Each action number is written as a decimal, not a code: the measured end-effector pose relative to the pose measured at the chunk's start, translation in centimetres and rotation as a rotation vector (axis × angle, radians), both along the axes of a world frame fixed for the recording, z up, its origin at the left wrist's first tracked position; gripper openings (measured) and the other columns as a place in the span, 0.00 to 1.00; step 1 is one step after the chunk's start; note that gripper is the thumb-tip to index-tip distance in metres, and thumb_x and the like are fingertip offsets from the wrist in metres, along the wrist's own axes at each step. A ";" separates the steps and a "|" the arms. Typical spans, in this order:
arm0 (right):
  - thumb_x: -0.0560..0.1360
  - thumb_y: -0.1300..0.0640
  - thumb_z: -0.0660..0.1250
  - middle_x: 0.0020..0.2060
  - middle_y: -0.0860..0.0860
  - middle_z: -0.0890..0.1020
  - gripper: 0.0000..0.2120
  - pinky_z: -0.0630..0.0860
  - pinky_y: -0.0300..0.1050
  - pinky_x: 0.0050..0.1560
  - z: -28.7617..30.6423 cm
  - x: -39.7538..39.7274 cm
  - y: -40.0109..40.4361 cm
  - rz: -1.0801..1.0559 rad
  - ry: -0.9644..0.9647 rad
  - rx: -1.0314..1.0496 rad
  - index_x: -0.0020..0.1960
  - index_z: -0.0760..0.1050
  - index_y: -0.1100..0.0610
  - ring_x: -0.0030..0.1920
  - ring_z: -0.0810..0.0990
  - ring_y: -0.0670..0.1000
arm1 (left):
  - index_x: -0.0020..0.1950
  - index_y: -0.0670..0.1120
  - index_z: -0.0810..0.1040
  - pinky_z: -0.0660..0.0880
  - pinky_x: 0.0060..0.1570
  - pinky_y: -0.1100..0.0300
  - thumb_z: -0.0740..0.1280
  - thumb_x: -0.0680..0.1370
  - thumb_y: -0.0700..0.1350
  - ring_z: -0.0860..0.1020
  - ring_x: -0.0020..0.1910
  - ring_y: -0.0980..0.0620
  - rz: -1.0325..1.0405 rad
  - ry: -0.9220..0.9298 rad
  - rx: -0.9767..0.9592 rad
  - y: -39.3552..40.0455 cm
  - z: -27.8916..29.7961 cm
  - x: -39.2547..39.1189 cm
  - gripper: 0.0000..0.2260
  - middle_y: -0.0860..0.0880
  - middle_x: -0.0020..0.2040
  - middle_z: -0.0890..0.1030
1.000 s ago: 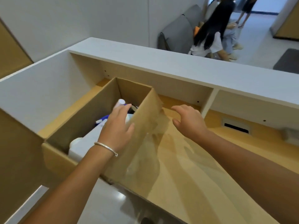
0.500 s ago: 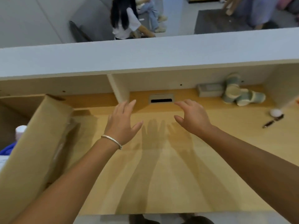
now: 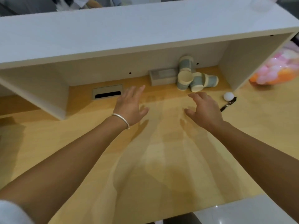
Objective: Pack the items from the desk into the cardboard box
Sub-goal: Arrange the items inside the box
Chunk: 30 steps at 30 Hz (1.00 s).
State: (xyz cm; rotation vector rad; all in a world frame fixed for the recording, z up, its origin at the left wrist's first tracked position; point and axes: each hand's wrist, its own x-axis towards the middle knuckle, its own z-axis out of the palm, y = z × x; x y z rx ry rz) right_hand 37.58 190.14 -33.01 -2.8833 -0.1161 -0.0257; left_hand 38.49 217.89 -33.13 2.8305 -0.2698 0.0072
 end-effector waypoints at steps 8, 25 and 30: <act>0.70 0.45 0.72 0.67 0.57 0.70 0.33 0.66 0.54 0.66 -3.2 7.4 -6.0 0.027 -0.032 -0.073 0.71 0.65 0.53 0.68 0.66 0.58 | 0.77 0.54 0.51 0.62 0.69 0.47 0.69 0.72 0.55 0.59 0.73 0.41 0.002 0.036 0.047 -6.9 -4.2 9.4 0.40 0.43 0.76 0.59; 0.64 0.49 0.77 0.62 0.58 0.75 0.38 0.61 0.56 0.68 -5.3 15.6 -7.5 0.245 -0.108 -0.189 0.70 0.67 0.56 0.67 0.68 0.62 | 0.75 0.48 0.57 0.66 0.64 0.49 0.77 0.62 0.59 0.62 0.70 0.41 0.093 0.105 0.051 -6.9 -7.4 18.0 0.48 0.42 0.73 0.59; 0.63 0.49 0.78 0.58 0.56 0.77 0.36 0.64 0.54 0.65 -4.9 14.0 -6.8 0.229 -0.132 -0.177 0.67 0.70 0.55 0.61 0.72 0.59 | 0.67 0.42 0.64 0.69 0.59 0.48 0.77 0.63 0.57 0.63 0.67 0.39 0.129 0.151 0.115 -7.8 -6.4 18.0 0.40 0.39 0.70 0.60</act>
